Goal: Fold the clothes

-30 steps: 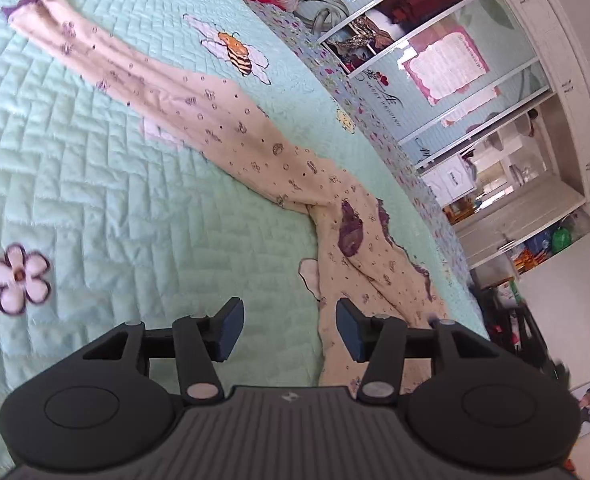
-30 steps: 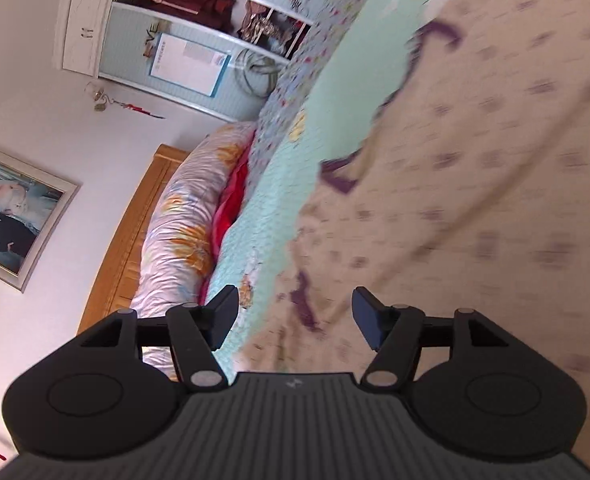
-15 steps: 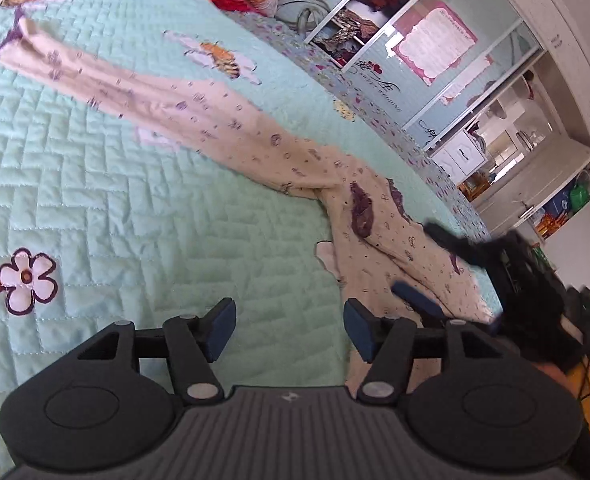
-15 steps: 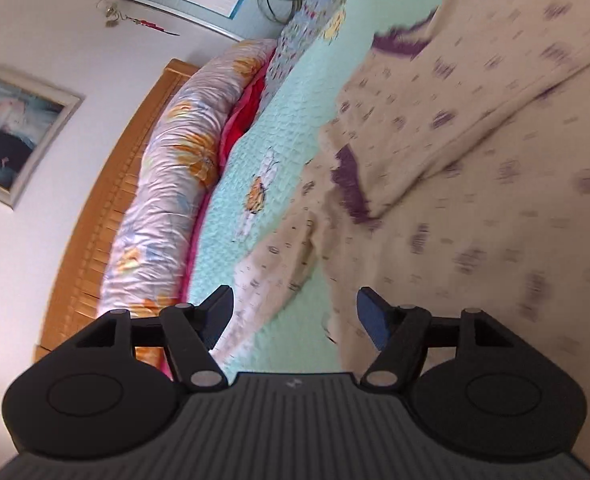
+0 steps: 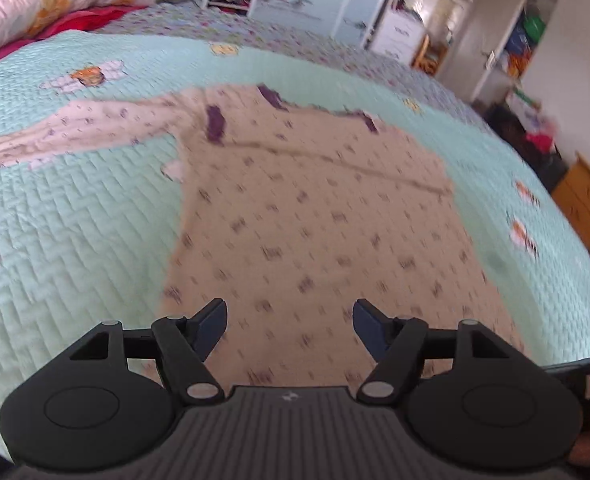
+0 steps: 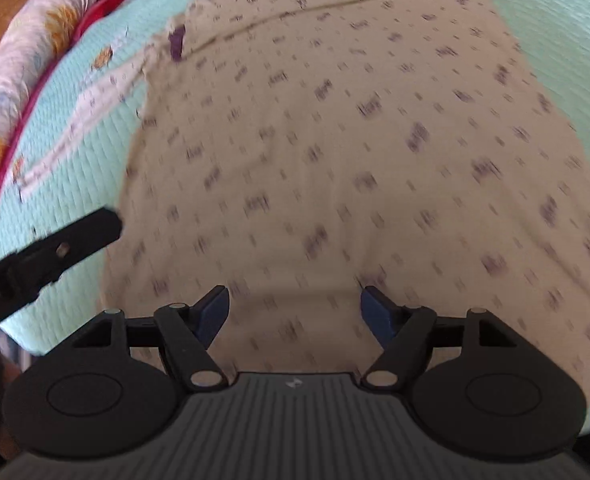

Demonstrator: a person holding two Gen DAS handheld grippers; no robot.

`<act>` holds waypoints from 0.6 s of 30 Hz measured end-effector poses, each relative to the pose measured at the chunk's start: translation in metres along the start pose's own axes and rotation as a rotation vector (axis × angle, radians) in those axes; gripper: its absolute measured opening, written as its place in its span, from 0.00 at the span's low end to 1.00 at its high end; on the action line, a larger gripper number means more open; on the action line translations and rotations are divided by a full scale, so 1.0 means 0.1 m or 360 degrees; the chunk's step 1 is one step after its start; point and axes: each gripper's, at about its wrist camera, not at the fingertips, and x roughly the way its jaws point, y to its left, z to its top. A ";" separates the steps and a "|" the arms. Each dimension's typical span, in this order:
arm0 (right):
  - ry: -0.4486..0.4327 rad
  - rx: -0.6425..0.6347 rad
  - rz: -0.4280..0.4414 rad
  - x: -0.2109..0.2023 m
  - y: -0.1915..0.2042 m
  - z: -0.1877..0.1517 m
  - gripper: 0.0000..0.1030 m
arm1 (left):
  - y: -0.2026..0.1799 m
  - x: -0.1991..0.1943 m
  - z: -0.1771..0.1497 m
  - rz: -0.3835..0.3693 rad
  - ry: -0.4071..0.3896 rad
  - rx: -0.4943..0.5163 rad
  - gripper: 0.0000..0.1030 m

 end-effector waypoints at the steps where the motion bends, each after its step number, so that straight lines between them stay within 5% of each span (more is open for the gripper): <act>1: -0.0006 -0.0013 -0.0015 -0.04 -0.01 -0.05 0.73 | -0.05 0.02 -0.07 -0.0001 0.0038 0.0014 0.70; 8: -0.0047 -0.0101 -0.0122 -0.34 -0.08 -0.36 0.73 | -0.14 0.14 -0.41 0.0068 0.0235 0.0021 0.70; 18: -0.0114 -0.0156 -0.0186 -0.58 -0.14 -0.52 0.73 | -0.25 0.00 -0.34 0.0122 0.0194 0.0054 0.70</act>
